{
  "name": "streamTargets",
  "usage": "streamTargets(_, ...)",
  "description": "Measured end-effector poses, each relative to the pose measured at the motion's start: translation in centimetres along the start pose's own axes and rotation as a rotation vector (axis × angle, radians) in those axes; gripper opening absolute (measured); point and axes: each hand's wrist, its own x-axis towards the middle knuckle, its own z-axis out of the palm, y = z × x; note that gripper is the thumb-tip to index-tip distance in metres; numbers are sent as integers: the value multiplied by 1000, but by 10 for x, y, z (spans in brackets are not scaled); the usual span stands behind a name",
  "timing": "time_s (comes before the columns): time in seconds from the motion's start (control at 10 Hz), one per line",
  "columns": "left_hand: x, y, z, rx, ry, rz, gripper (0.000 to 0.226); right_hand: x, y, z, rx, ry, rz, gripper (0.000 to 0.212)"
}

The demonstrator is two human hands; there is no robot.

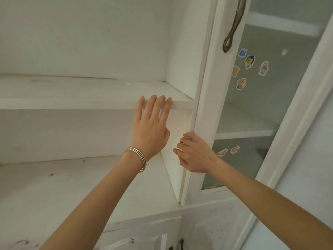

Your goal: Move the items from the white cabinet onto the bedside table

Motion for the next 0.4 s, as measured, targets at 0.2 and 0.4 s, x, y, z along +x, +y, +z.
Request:
streamTargets(0.2, -4, -15, -26, -55, -53, 32, 65, -5, 2, -30, 136, 46, 66, 36)
streamTargets(0.4, -25, -40, -63, -120, -9, -139, 56, 10, 10, -91, 247, 231, 248, 43)
